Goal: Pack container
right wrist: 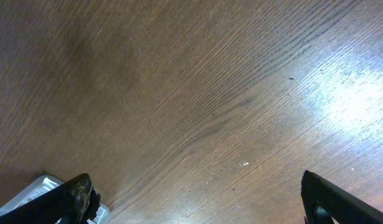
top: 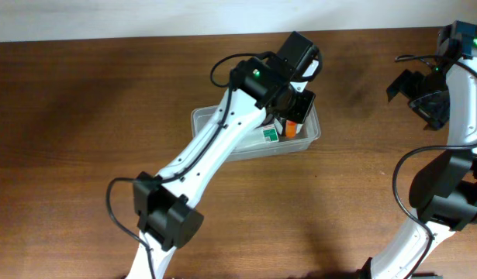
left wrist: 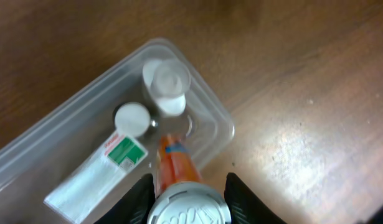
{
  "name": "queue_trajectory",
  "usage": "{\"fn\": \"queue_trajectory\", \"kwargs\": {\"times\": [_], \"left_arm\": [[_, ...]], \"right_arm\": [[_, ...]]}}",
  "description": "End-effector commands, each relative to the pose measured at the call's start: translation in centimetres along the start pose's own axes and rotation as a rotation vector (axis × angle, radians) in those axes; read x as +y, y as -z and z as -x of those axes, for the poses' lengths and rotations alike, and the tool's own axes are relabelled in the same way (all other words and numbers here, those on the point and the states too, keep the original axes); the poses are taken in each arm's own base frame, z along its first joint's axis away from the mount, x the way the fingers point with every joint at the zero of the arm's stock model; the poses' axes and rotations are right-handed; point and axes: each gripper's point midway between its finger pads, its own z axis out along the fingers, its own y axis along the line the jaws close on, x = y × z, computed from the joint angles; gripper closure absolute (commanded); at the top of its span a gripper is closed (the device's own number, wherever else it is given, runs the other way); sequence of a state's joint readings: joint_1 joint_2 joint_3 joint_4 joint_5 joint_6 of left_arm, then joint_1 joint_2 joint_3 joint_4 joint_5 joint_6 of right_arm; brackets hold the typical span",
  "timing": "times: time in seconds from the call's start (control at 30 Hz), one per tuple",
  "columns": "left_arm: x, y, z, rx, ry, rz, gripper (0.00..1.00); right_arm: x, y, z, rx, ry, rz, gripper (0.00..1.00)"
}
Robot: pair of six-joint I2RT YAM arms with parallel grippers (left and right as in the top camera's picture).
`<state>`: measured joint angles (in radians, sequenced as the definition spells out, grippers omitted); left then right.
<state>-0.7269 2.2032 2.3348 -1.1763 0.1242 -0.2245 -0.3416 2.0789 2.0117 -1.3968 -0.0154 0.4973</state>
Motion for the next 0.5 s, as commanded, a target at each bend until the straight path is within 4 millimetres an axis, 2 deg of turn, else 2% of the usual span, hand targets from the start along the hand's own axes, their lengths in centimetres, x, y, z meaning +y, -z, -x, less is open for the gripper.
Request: {"fn": "queue_trajectory", "kwargs": {"times": [0.0,0.23,0.47], "left_arm": [[-0.4,-0.1,0.9,-0.031,-0.014,-0.018,0.66],[-0.4,-0.3,1.4,-0.048,-0.016,-0.022,0.66],[-0.6,-2.9,0.3,0.009,-0.013,-0.042,0.66]], "right_arm": [[-0.1,0.5,0.2,-0.019,-0.009,-0.004,0.02],[-0.1,0.5,0.2,-0.019,-0.009,-0.004,0.02],[-0.1,0.5,0.2,-0.019,-0.009,-0.004,0.02]]}}
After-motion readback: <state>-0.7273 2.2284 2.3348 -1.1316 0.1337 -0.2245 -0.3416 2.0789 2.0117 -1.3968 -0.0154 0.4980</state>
